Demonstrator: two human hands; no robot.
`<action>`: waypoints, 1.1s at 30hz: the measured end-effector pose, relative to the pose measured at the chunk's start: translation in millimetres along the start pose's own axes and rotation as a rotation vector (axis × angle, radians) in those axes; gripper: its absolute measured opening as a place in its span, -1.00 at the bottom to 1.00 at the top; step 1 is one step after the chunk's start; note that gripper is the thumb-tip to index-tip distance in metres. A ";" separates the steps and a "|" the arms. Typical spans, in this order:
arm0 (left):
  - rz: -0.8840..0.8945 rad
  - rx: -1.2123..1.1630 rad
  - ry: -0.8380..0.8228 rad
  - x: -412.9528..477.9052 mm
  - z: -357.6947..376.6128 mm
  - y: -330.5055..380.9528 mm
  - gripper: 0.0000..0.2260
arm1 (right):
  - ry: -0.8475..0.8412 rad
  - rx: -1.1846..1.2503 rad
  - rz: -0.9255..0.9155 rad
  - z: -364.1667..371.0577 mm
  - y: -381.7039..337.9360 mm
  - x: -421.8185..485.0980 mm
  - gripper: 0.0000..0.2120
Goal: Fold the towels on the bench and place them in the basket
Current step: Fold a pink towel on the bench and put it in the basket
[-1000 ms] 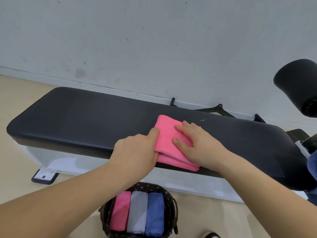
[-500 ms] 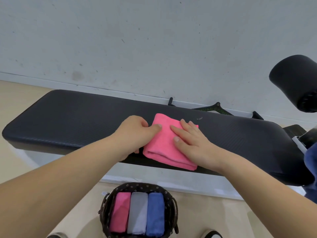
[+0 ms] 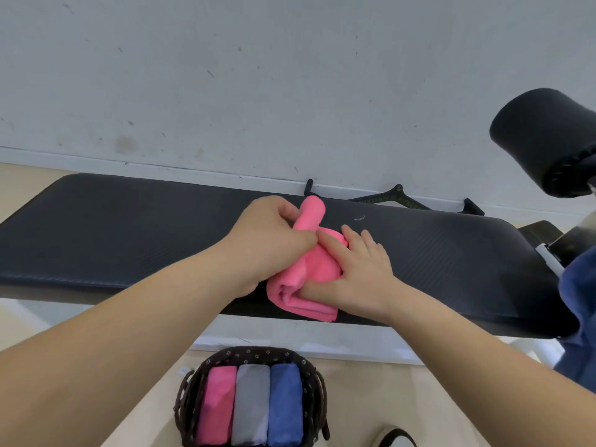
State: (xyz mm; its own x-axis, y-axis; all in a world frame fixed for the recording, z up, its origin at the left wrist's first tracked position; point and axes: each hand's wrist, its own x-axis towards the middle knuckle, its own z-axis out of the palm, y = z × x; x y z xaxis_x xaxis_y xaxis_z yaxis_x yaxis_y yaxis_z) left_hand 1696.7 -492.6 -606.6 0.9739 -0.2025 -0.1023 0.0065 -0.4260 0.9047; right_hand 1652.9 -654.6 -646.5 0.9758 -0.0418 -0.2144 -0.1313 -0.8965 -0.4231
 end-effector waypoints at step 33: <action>0.414 0.273 -0.119 -34.4 58.8 -1.6 -0.77 | 0.332 0.433 0.078 -15.6 24.5 -6.3 -0.57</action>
State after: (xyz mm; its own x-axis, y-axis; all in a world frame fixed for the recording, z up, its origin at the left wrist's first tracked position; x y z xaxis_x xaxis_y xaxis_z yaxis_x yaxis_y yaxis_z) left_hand 1649.9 -536.8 -628.8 0.8495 -0.4954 0.1816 -0.4500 -0.5005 0.7396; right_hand 1646.3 -683.2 -641.9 0.9538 -0.3005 -0.0002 -0.1970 -0.6248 -0.7555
